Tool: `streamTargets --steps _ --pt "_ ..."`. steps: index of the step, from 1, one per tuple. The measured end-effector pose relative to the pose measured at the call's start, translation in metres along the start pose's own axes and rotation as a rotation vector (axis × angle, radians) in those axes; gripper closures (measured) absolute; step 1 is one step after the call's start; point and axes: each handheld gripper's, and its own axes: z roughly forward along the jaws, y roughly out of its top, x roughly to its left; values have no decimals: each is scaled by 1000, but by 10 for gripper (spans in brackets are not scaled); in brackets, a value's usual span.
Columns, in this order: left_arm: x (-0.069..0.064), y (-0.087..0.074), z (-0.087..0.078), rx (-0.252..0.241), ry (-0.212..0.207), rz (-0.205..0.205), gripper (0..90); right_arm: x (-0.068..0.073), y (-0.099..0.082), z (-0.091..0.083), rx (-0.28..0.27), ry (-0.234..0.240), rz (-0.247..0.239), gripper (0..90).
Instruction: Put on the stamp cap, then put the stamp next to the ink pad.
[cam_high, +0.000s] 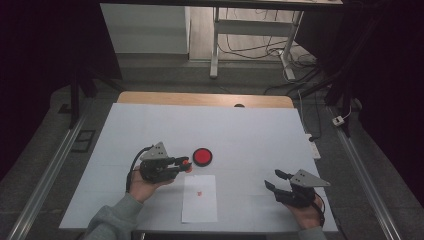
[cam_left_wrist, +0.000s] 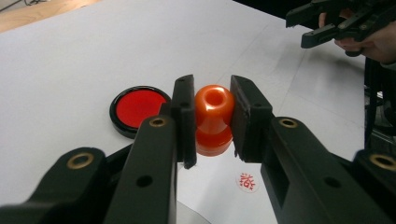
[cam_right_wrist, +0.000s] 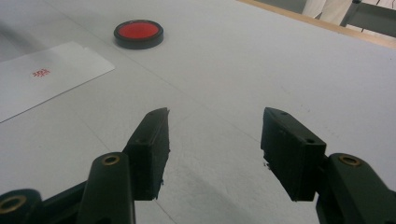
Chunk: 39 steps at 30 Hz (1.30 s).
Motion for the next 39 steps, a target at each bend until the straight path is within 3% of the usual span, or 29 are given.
streamTargets --steps 20,29,39 --pt "25 -5 0 6 76 -52 725 0 0 2 7 7 2 416" --pt "39 -11 8 41 114 -77 725 1 0 4 15 7 4 416" --pt "46 -16 23 88 129 -93 724 0 -1 5 22 14 5 416"
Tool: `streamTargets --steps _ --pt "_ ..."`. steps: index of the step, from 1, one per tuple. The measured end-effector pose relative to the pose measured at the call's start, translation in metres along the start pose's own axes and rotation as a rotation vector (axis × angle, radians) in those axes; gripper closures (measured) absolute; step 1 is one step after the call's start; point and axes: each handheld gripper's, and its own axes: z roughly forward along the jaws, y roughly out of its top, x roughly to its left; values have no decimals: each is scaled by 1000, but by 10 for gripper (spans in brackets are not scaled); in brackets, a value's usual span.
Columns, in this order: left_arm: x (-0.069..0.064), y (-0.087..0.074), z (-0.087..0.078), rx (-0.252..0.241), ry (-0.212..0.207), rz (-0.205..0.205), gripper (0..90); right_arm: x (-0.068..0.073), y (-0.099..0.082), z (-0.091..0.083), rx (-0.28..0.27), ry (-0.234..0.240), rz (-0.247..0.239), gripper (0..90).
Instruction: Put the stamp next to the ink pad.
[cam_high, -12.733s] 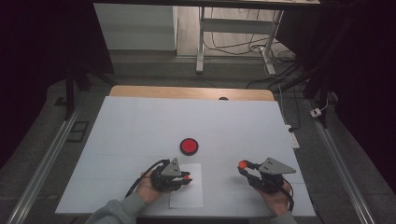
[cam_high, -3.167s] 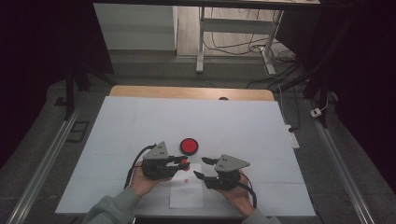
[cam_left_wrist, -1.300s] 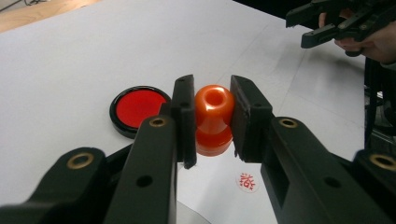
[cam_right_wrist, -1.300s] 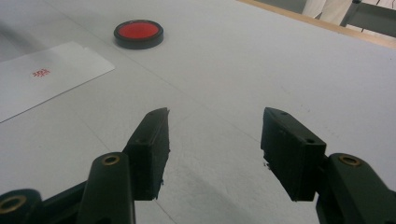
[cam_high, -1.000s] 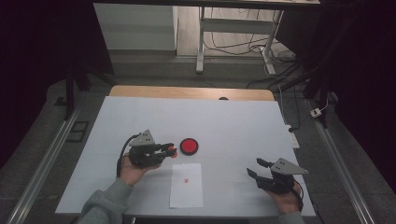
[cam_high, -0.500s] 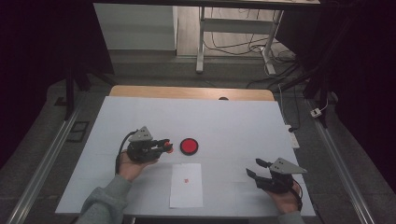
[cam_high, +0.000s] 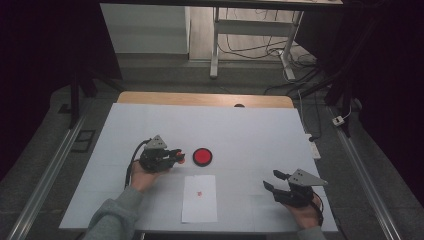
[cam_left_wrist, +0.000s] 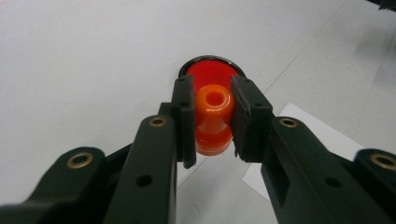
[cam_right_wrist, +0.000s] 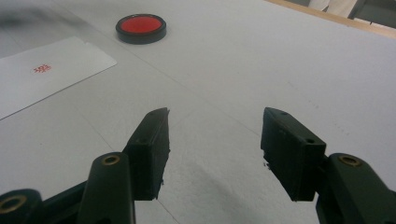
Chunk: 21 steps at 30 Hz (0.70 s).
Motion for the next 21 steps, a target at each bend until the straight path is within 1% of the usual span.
streamTargets --steps 6,8,14,21 --pt "0 -2 13 30 8 5 724 0 -1 1 -2 6 2 416" --pt "-1 -3 16 42 9 9 724 0 0 1 3 0 -2 416" --pt "-2 -6 23 71 12 20 723 0 0 1 2 -1 -1 416" --pt "-4 -9 30 88 19 36 721 0 0 1 3 1 -2 416"
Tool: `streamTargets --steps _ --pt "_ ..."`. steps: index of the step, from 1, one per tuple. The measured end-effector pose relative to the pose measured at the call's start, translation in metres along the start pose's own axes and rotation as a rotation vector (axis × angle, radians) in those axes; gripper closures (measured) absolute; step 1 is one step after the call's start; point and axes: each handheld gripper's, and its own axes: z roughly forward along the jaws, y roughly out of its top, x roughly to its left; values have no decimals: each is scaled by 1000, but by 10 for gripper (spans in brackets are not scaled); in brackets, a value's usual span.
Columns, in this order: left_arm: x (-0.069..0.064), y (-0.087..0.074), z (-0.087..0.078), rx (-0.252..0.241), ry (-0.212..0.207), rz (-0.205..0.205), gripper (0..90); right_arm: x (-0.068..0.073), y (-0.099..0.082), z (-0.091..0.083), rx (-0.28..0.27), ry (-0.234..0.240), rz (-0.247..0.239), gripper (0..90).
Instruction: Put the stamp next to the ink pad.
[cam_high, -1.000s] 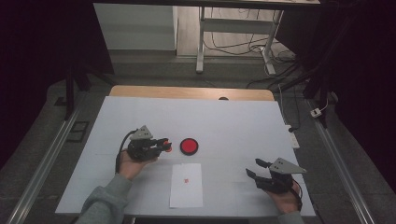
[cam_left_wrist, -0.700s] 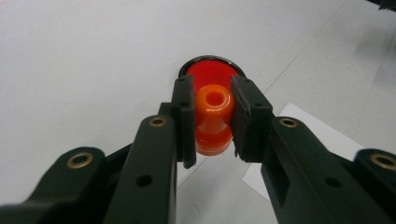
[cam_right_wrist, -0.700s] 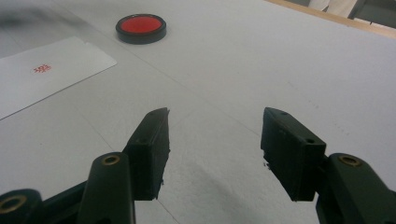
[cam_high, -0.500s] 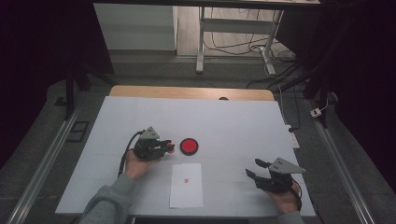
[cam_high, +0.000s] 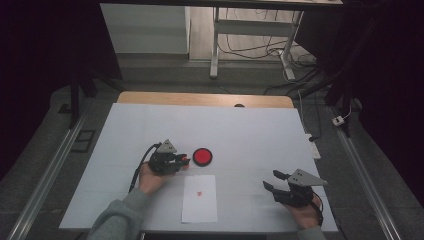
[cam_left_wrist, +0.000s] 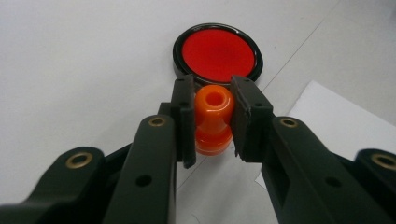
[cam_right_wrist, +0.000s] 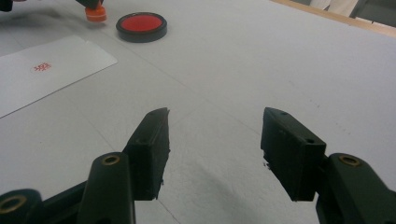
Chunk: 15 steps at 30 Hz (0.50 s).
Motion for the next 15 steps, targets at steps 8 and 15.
streamTargets --steps 8,15 --pt "1 -4 4 18 -7 4 717 0 0 0 0 1 0 416" --pt "0 -4 4 23 -3 9 716 0 0 0 -2 5 3 416"
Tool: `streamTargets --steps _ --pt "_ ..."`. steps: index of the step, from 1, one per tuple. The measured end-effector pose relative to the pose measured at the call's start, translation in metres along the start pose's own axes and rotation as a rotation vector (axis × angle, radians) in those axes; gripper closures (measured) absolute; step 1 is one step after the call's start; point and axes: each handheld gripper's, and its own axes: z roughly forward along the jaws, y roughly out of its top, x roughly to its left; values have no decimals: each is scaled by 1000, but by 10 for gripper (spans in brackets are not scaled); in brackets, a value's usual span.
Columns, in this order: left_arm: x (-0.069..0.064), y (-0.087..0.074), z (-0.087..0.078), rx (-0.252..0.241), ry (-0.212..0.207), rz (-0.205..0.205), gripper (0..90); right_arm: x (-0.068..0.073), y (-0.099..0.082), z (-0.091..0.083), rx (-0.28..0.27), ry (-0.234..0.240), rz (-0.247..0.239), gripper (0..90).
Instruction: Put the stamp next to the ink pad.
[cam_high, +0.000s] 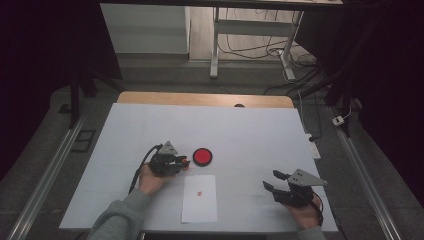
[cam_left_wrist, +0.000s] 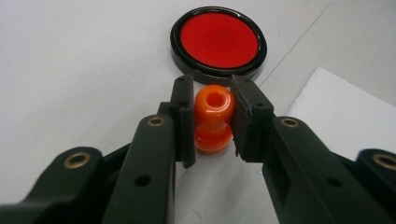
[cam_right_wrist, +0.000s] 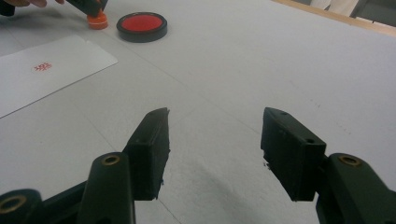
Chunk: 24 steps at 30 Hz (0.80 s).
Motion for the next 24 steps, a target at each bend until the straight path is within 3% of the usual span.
streamTargets --steps 6,12,18,24 --pt "0 0 0 -5 -3 6 706 0 0 0 2 1 -1 416" --pt "-1 2 -5 -47 10 6 558 0 0 0 3 -4 -2 416" --pt "0 4 -11 -89 25 -36 400 0 0 0 -2 1 -1 416" --pt "1 4 -18 -109 -8 -61 326 -2 0 0 -4 6 4 416"
